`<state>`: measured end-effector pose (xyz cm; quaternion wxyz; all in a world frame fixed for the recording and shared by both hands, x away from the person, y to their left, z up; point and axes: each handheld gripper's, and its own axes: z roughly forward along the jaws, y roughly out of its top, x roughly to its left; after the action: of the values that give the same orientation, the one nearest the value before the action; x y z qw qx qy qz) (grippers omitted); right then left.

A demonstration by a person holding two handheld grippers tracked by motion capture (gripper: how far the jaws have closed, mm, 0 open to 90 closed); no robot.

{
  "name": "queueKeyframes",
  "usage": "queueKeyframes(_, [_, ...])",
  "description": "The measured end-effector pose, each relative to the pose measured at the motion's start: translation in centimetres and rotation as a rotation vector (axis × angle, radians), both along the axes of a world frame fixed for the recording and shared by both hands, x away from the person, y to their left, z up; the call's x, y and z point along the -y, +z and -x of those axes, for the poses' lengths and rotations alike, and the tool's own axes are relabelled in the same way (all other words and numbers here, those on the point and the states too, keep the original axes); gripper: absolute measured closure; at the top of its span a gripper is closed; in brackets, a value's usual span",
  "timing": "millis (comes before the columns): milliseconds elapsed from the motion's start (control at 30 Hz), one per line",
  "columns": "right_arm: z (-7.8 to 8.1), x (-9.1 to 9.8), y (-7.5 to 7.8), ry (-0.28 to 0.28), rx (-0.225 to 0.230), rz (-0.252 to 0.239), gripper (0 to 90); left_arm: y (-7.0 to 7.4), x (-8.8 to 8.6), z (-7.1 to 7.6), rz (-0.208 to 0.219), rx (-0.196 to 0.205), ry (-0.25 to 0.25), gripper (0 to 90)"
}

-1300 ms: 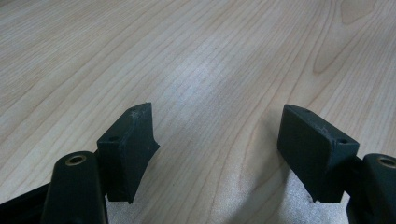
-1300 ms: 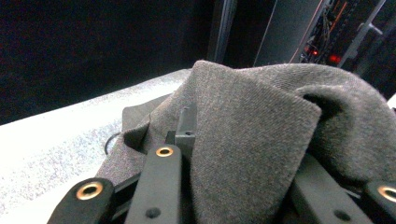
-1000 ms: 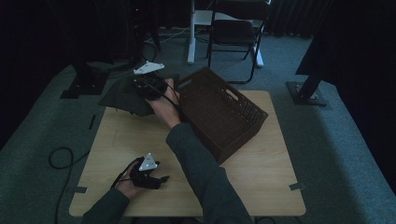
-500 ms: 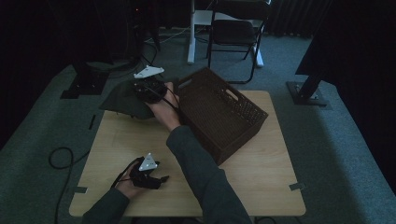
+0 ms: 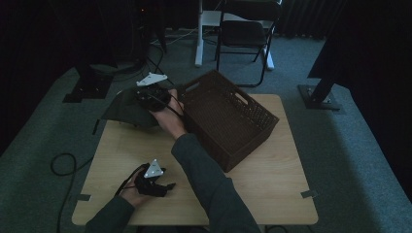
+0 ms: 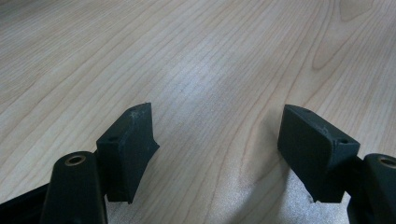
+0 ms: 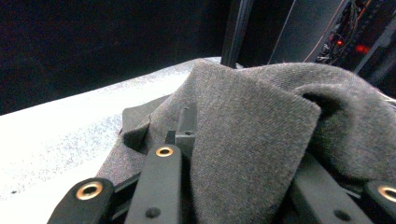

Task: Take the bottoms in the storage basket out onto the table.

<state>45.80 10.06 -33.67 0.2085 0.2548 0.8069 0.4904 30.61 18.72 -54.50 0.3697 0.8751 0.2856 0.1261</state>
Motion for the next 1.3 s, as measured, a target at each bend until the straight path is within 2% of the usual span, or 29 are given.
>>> queueKeyframes(233, [-0.2, -0.2, -0.7, -0.001, -0.018, -0.002, 72.0, 0.0, 0.0, 0.0, 0.002, -0.002, 0.0, 27.5])
queueKeyframes(1300, [-0.7, -1.4, -2.9, 0.009, -0.041, 0.021, 71.9, 0.0, -0.1, 0.0, -0.001, 0.003, -0.002, 27.5])
